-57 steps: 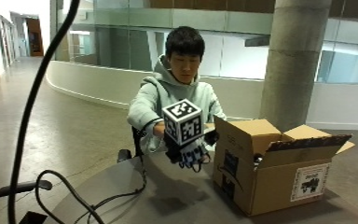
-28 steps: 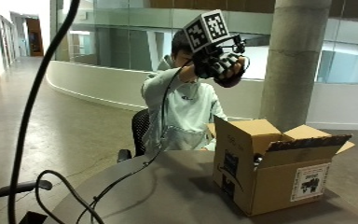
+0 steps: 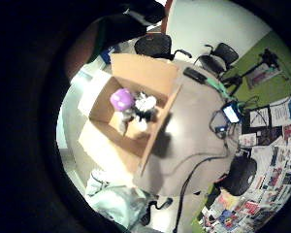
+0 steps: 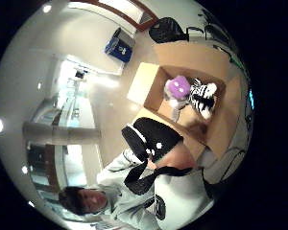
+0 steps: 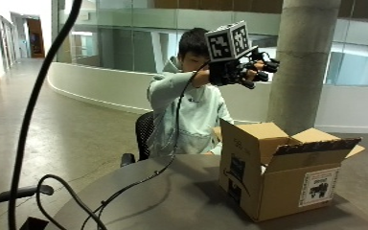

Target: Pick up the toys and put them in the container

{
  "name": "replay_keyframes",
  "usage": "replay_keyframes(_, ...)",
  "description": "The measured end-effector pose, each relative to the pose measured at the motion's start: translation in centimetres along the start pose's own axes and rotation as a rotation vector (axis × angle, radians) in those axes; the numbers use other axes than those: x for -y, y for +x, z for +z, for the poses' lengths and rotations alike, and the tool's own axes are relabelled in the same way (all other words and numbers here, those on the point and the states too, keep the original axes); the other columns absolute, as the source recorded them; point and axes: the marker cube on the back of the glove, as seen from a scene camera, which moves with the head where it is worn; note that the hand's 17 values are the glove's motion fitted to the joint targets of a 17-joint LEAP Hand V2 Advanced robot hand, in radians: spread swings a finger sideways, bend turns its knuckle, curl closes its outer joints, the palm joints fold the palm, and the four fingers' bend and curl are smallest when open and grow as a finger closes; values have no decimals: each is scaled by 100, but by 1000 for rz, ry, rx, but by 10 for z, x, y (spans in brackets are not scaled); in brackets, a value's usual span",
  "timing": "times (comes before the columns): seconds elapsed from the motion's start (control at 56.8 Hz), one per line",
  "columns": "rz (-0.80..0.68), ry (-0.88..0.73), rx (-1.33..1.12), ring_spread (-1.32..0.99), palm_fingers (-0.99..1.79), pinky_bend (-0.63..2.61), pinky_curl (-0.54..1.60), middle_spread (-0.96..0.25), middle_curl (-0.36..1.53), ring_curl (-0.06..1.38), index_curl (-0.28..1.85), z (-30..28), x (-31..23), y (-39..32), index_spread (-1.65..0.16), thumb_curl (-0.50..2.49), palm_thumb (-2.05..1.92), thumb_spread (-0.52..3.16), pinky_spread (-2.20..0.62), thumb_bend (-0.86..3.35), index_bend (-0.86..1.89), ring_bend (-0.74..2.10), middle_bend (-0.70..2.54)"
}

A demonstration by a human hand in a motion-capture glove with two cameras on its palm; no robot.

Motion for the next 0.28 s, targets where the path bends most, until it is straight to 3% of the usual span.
replay_keyframes(0.282,39,72,-11,-4,-22,77,45,-1,39,31,37,-17,-35,40,-25,50,-2,117,1,-3,12,24,10)
